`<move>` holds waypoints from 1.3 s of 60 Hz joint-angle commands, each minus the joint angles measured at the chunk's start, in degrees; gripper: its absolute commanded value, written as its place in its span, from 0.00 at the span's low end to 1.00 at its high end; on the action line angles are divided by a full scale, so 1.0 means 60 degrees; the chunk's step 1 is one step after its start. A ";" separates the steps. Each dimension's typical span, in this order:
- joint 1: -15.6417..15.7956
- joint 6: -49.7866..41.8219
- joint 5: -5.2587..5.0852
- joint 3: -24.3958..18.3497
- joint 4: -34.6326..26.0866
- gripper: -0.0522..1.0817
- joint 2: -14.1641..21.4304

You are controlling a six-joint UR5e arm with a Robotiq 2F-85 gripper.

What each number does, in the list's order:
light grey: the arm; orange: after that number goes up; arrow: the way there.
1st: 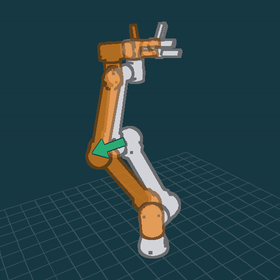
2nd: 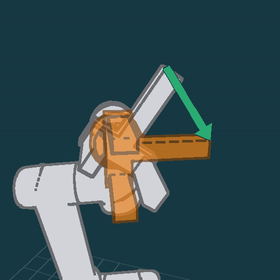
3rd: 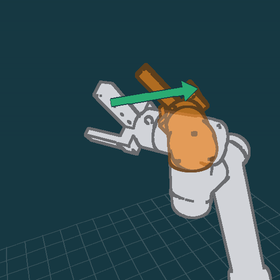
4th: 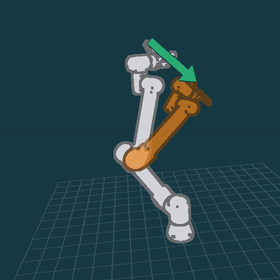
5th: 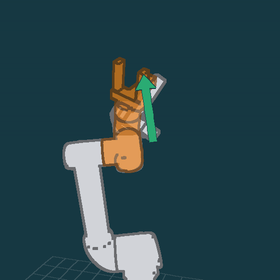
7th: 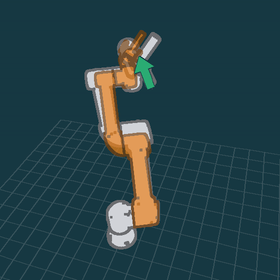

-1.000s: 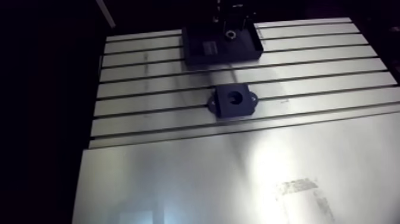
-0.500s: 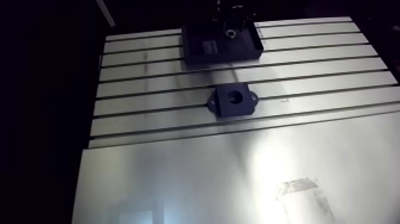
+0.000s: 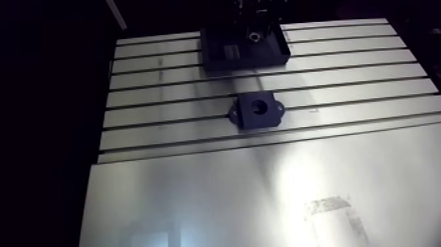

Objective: Pick up the bearing and press it into the housing until flush.

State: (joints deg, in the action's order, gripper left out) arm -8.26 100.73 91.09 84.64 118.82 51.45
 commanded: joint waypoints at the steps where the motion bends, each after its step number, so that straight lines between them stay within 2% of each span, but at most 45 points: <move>1: 0.0000 0.0006 0.0000 0.0021 0.0126 0.43 0.0000; 78: 0.0000 0.0006 0.0000 -0.0038 0.0141 0.47 -0.0100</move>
State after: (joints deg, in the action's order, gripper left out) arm -8.26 100.75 91.12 84.48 119.67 51.03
